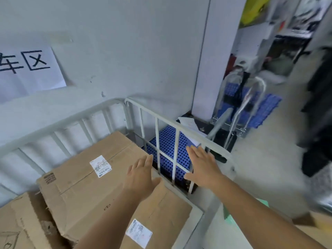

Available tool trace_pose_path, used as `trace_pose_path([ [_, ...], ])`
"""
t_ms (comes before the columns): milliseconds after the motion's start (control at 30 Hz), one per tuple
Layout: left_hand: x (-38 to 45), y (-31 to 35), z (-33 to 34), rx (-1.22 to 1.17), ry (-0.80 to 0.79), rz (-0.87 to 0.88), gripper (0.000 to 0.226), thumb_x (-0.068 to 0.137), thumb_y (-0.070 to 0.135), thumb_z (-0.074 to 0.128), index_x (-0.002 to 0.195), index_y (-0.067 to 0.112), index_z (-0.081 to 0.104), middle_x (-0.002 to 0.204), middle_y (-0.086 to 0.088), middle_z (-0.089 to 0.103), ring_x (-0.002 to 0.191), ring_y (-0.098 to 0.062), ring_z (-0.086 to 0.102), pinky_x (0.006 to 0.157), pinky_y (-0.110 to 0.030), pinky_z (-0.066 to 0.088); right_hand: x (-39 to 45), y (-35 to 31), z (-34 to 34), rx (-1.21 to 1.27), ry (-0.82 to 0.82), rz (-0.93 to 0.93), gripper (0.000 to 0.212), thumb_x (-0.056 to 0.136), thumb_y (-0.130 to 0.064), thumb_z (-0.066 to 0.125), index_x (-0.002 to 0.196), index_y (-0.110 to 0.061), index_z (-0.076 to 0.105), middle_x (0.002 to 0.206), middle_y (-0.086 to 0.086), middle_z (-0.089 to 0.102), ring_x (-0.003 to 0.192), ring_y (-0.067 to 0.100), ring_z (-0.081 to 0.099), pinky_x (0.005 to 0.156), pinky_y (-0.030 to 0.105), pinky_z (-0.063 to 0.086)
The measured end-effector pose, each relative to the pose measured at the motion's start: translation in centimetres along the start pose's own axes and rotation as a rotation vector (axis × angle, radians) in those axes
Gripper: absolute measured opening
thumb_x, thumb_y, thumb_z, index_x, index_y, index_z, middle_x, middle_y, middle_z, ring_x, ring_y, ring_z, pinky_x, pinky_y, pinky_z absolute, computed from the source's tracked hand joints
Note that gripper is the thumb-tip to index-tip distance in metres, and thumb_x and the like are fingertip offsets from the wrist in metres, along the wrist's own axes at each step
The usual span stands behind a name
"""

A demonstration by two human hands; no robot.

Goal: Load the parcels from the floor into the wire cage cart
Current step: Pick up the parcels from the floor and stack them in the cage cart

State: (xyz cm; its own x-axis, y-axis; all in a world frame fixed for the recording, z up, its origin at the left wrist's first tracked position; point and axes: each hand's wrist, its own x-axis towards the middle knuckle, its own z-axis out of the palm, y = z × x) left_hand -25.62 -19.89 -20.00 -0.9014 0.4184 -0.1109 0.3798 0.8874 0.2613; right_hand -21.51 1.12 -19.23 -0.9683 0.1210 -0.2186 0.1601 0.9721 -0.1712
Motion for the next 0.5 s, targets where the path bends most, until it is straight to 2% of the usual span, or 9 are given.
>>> trace_pose_path([
  [200, -3.3, 7.9, -0.2, 0.038, -0.032, 0.255, 0.08, 0.095, 0.053, 0.045, 0.155, 0.022, 0.001, 0.161, 0.001, 0.008, 0.148, -0.018, 0.008, 0.12, -0.038, 0.013, -10.5, 4.2, -1.3, 0.06, 0.175, 0.194, 0.092, 0.088, -0.043, 0.061, 0.155, -0.019, 0.002, 0.162, -0.002, 0.006, 0.15, 0.022, 0.001, 0.119, 0.044, 0.008],
  [500, -7.7, 19.4, 3.5, 0.072, -0.09, 0.576, 0.081, 0.093, 0.055, 0.046, 0.154, 0.019, 0.008, 0.16, 0.0, 0.013, 0.147, -0.018, 0.014, 0.119, -0.039, 0.017, -24.1, 11.4, 1.7, 0.18, 0.19, 0.526, 0.093, 0.092, -0.042, 0.058, 0.156, -0.019, -0.004, 0.164, -0.001, -0.006, 0.15, 0.02, -0.008, 0.119, 0.044, 0.001],
])
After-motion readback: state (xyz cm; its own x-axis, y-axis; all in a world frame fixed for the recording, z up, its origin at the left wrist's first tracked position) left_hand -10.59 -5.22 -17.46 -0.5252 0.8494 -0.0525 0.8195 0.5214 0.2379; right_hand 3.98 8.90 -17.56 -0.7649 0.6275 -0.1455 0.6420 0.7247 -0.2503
